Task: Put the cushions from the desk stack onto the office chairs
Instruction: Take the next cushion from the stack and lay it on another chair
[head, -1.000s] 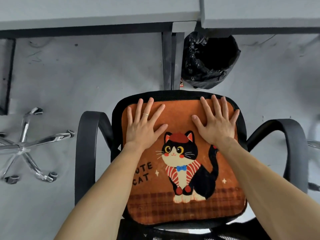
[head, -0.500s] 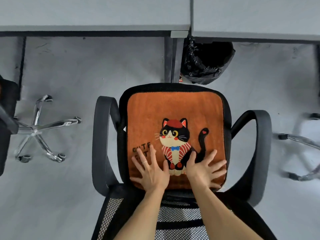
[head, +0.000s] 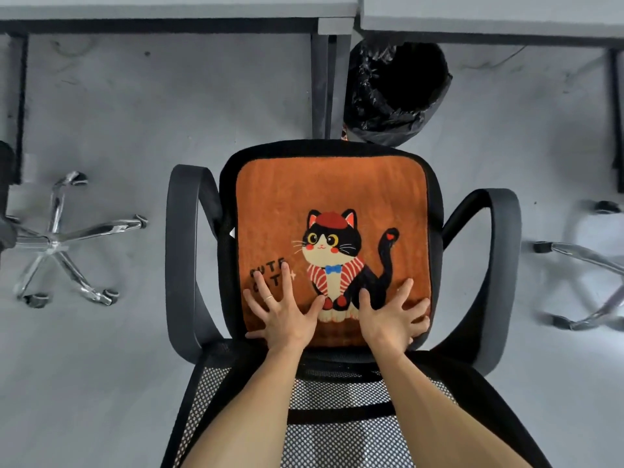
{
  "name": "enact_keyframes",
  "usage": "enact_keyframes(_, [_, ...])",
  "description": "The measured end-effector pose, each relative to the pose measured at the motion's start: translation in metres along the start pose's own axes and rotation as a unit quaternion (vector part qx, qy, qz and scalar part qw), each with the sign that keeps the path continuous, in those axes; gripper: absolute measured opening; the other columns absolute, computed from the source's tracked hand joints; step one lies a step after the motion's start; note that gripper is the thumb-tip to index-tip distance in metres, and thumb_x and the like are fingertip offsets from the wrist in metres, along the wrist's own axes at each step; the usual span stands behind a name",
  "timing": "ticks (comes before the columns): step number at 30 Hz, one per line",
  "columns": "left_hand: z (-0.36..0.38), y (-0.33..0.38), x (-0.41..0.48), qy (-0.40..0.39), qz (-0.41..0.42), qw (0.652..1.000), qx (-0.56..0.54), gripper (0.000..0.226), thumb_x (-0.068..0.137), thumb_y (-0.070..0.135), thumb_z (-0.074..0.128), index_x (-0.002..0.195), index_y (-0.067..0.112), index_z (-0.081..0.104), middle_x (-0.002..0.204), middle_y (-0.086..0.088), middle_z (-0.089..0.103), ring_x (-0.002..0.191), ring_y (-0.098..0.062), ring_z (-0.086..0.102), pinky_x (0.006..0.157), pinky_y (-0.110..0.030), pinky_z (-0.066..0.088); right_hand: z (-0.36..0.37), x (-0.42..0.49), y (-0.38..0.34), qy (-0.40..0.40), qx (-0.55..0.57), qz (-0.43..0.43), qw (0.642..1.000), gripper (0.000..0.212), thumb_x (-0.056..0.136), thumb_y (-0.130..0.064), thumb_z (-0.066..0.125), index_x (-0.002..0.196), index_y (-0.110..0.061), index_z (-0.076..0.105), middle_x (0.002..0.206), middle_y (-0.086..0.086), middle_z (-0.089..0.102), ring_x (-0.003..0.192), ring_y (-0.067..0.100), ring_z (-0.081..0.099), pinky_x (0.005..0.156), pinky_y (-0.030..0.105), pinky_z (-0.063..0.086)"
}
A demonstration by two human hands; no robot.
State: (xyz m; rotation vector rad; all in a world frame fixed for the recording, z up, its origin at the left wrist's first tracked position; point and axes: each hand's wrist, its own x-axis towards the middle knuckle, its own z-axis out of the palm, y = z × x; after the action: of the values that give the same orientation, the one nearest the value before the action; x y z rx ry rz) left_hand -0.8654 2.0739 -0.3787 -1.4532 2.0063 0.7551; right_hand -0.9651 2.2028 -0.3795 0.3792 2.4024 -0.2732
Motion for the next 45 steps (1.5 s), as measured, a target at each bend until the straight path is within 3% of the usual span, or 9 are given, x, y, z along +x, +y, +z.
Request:
enact_keyframes(6, [-0.032, -0.008, 0.000, -0.003, 0.041, 0.997, 0.066, 0.084, 0.090, 0.064, 0.053, 0.152, 0.051, -0.002, 0.161, -0.006, -0.009, 0.142, -0.039, 0.007, 0.099, -0.069, 0.041, -0.042, 0.000, 0.002, -0.008, -0.047, -0.016, 0.999, 0.074, 0.091, -0.062, 0.049, 0.153, -0.035, 0.020, 0.160, 0.014, 0.017, 0.141, 0.042, 0.024, 0.109, 0.058, 0.036])
enact_keyframes(10, [-0.061, -0.010, 0.013, 0.072, 0.034, 0.997, 0.011, 0.071, 0.092, 0.041, 0.059, 0.150, 0.037, 0.018, 0.155, -0.008, 0.018, 0.134, -0.034, 0.031, 0.096, -0.057, 0.048, -0.068, 0.017, 0.004, 0.020, -0.004, -0.069, 0.997, 0.066, 0.093, -0.046, 0.050, 0.151, -0.020, 0.031, 0.160, 0.011, 0.029, 0.142, 0.037, 0.030, 0.109, 0.056, 0.040])
enact_keyframes(18, [-0.087, -0.013, 0.063, 0.120, -0.082, 0.986, -0.079, 0.046, 0.101, 0.025, 0.047, 0.138, -0.001, 0.041, 0.146, -0.015, 0.030, 0.126, -0.035, 0.039, 0.090, -0.052, 0.050, -0.074, 0.056, -0.004, 0.047, 0.035, -0.038, 0.998, 0.044, 0.102, -0.030, 0.042, 0.143, -0.012, 0.042, 0.146, 0.015, 0.041, 0.134, 0.036, 0.037, 0.097, 0.053, 0.044])
enact_keyframes(24, [-0.108, -0.016, 0.074, 0.144, -0.032, 0.976, -0.160, 0.002, 0.102, 0.014, 0.046, 0.100, 0.014, 0.046, 0.135, -0.008, 0.034, 0.104, -0.036, 0.056, 0.082, -0.047, 0.054, -0.074, 0.062, -0.002, 0.058, 0.051, 0.001, 0.997, 0.031, 0.103, -0.022, 0.040, 0.127, -0.005, 0.053, 0.136, 0.019, 0.050, 0.126, 0.039, 0.045, 0.098, 0.051, 0.044])
enact_keyframes(28, [-0.118, -0.009, 0.077, 0.144, -0.048, 0.974, -0.169, 0.004, 0.102, 0.018, 0.045, 0.105, 0.016, 0.048, 0.130, -0.008, 0.040, 0.093, -0.031, 0.059, 0.075, -0.039, 0.047, -0.077, 0.065, -0.010, 0.060, 0.062, 0.012, 0.996, 0.033, 0.103, -0.023, 0.041, 0.128, -0.006, 0.053, 0.137, 0.018, 0.048, 0.127, 0.039, 0.046, 0.099, 0.051, 0.045])
enact_keyframes(36, [-0.113, -0.011, 0.087, 0.166, -0.045, 0.970, -0.171, 0.005, 0.101, 0.020, 0.048, 0.097, 0.018, 0.046, 0.127, -0.008, 0.044, 0.102, -0.035, 0.057, 0.076, -0.042, 0.052, -0.074, 0.068, -0.011, 0.072, 0.073, 0.009, 0.995, 0.030, 0.104, -0.025, 0.042, 0.126, -0.007, 0.052, 0.135, 0.016, 0.049, 0.124, 0.039, 0.049, 0.093, 0.050, 0.047])
enact_keyframes(40, [-0.110, -0.010, 0.088, 0.163, -0.045, 0.974, -0.149, 0.018, 0.102, 0.020, 0.047, 0.117, 0.012, 0.047, 0.136, -0.012, 0.041, 0.115, -0.035, 0.051, 0.077, -0.041, 0.048, -0.074, 0.064, -0.011, 0.077, 0.074, -0.002, 0.994, 0.030, 0.103, -0.025, 0.043, 0.128, -0.010, 0.051, 0.136, 0.017, 0.048, 0.126, 0.038, 0.045, 0.092, 0.049, 0.045])
enact_keyframes(42, [-0.107, -0.008, 0.081, 0.172, -0.006, 0.980, -0.098, 0.040, 0.099, 0.020, 0.050, 0.137, 0.011, 0.038, 0.147, -0.016, 0.035, 0.127, -0.037, 0.043, 0.084, -0.044, 0.048, -0.072, 0.059, -0.012, 0.081, 0.064, -0.029, 0.994, 0.037, 0.101, -0.026, 0.044, 0.135, -0.011, 0.045, 0.141, 0.016, 0.044, 0.129, 0.037, 0.041, 0.091, 0.050, 0.044])
enact_keyframes(45, [-0.092, -0.010, 0.064, 0.183, 0.147, 0.972, 0.029, 0.060, 0.095, 0.026, 0.054, 0.149, 0.016, 0.029, 0.159, -0.017, 0.023, 0.143, -0.038, 0.030, 0.110, -0.051, 0.040, -0.067, 0.049, -0.012, 0.085, 0.005, -0.135, 0.987, 0.053, 0.100, -0.030, 0.044, 0.150, -0.017, 0.033, 0.157, 0.009, 0.032, 0.139, 0.033, 0.032, 0.104, 0.054, 0.042])
